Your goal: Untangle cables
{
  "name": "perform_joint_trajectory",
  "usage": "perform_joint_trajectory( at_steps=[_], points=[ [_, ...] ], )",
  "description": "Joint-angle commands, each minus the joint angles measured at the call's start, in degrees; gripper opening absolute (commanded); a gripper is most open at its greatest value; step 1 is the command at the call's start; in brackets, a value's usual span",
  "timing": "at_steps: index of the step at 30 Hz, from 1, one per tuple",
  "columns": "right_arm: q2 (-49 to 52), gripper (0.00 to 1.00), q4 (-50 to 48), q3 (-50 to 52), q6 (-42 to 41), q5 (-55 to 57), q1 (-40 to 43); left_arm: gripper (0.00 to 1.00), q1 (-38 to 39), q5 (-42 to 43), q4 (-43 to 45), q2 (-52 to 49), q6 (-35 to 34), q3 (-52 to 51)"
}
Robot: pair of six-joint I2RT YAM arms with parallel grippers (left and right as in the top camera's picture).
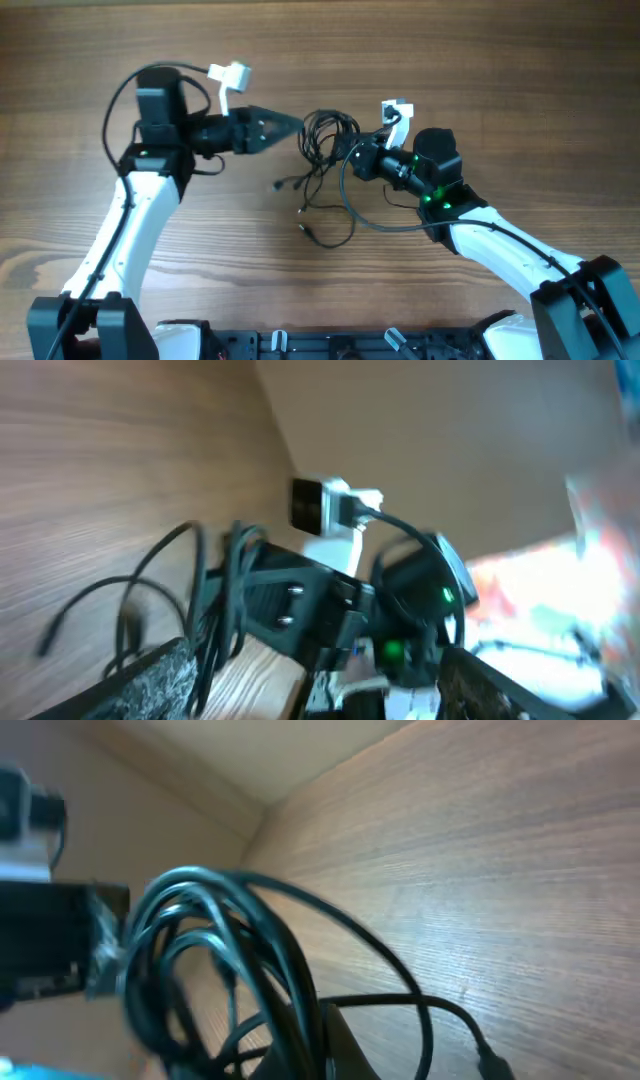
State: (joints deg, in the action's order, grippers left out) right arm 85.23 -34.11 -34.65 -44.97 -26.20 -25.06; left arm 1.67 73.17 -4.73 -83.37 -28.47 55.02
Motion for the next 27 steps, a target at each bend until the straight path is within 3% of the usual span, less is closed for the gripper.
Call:
perform_joint_trajectory(
  at_steps=[1, 3, 16, 27],
  points=[
    [0.4, 0.04, 0.0, -0.2, -11.6, 5.3, 0.0, 0.74, 0.1, -6.7, -2.7, 0.2, -9.9, 0.4],
    [0.4, 0.04, 0.5, -0.2, -13.2, 5.7, 0.0, 0.66, 1.8, -8.5, -5.1, 0.2, -10.0, 0.4],
    [0.4, 0.04, 4.2, -0.2, -13.5, 3.4, -0.2, 0.5, 12.3, -31.4, -4.7, 0.2, -12.5, 0.4],
    [0.4, 0.04, 3.7, -0.2, -13.5, 2.6, -0.2, 0.5, 15.7, -32.9, -5.2, 0.1, -12.5, 0.4]
  ],
)
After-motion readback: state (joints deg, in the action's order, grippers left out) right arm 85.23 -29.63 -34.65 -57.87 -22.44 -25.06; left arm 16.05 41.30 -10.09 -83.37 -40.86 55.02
